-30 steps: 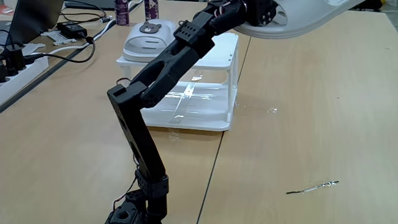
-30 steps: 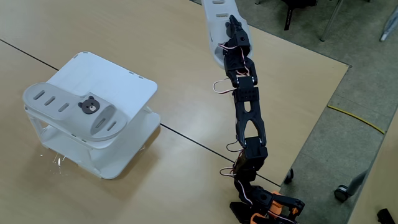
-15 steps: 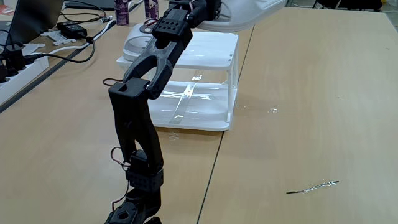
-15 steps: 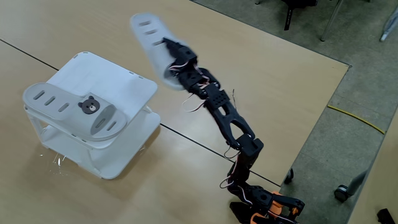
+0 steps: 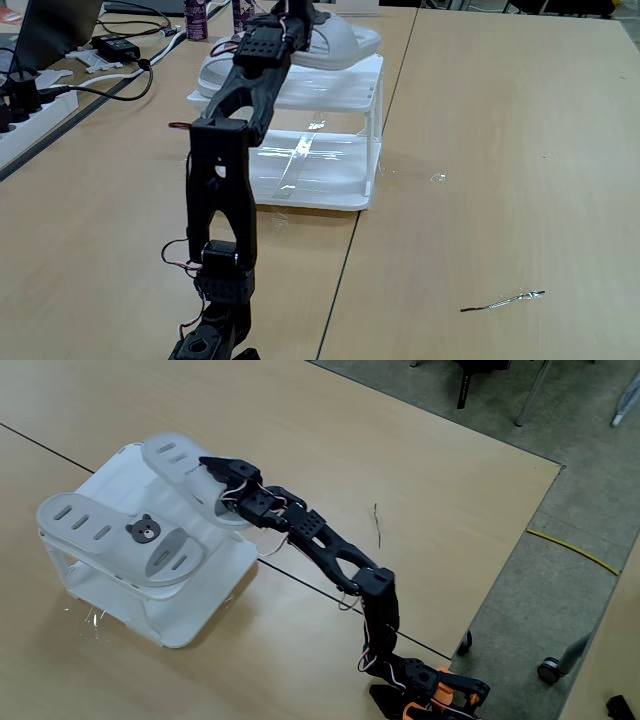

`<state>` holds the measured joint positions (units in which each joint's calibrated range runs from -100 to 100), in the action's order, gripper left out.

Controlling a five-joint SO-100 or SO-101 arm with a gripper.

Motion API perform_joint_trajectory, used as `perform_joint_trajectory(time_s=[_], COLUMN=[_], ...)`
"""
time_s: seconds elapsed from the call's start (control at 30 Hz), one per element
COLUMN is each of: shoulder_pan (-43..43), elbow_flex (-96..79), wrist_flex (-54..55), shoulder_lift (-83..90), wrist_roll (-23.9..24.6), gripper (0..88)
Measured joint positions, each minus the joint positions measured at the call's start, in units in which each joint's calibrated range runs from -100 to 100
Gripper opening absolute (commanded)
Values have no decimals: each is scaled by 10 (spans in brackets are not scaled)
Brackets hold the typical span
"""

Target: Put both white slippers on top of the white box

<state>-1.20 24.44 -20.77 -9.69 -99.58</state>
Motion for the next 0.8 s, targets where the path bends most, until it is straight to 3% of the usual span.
perform_joint_trajectory(time_s=[0.5, 0.8], shoulder_pan=[-6, -22], elbow_flex=[339, 408], wrist_flex=[0, 0], shoulder_lift=[-288, -346], wrist_roll=[0, 0], gripper=[7, 7])
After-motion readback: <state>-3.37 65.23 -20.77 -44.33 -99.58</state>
